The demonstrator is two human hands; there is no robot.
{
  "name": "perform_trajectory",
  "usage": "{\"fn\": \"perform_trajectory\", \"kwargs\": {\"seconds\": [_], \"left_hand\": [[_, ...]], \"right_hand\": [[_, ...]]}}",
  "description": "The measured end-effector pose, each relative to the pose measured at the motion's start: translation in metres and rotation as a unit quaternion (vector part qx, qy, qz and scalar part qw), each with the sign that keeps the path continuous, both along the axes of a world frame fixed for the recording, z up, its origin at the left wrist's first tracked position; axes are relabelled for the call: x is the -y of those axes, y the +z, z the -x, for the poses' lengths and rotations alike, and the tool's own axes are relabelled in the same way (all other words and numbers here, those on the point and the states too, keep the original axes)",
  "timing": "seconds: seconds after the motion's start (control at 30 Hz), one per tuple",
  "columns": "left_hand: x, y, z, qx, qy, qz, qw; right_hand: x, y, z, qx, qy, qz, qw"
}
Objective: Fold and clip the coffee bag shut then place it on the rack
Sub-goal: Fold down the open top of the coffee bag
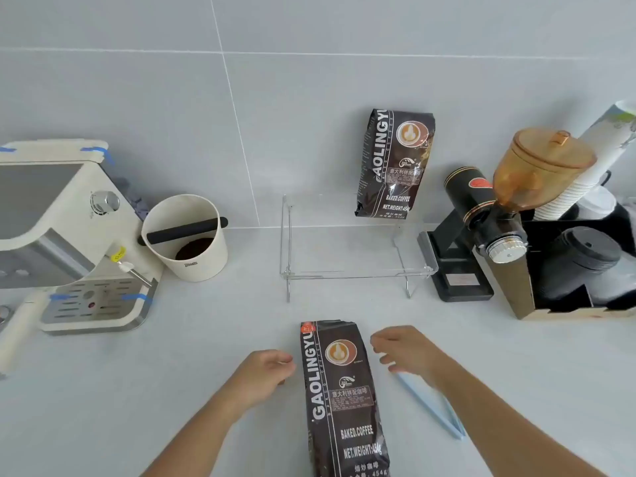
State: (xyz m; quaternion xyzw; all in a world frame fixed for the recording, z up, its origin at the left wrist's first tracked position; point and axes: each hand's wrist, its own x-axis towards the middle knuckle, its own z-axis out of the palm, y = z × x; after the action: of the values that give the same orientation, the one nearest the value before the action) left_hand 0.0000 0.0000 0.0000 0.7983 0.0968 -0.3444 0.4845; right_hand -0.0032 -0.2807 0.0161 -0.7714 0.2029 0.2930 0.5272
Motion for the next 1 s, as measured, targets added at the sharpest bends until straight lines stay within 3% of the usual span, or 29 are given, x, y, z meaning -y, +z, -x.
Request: {"fn": "perform_trajectory", "kwargs": {"seconds": [0.13,0.4,0.67,1.0], "left_hand": [[0.015,-0.007,0.006,-0.048,0.089,0.048,0.994],[0.037,-0.012,0.005,-0.076,0.135,0.093,0.984],[0.048,-0.005,0.003,-0.039,0.184,0.109,0.976],[0.046,0.034,0.005,-0.009,0.233,0.202,0.951]], "right_hand": [[-0.003,-0.016,0.014,-0.037,-0.067,-0.045,0.996],[-0.021,-0.026,0.014,-0.077,-0.058,-0.115,0.989],[-0.029,-0.03,0.013,-0.04,-0.067,-0.089,0.993],[-0.049,0.004,0.029,0.096,-0.114,-0.08,0.986]]}}
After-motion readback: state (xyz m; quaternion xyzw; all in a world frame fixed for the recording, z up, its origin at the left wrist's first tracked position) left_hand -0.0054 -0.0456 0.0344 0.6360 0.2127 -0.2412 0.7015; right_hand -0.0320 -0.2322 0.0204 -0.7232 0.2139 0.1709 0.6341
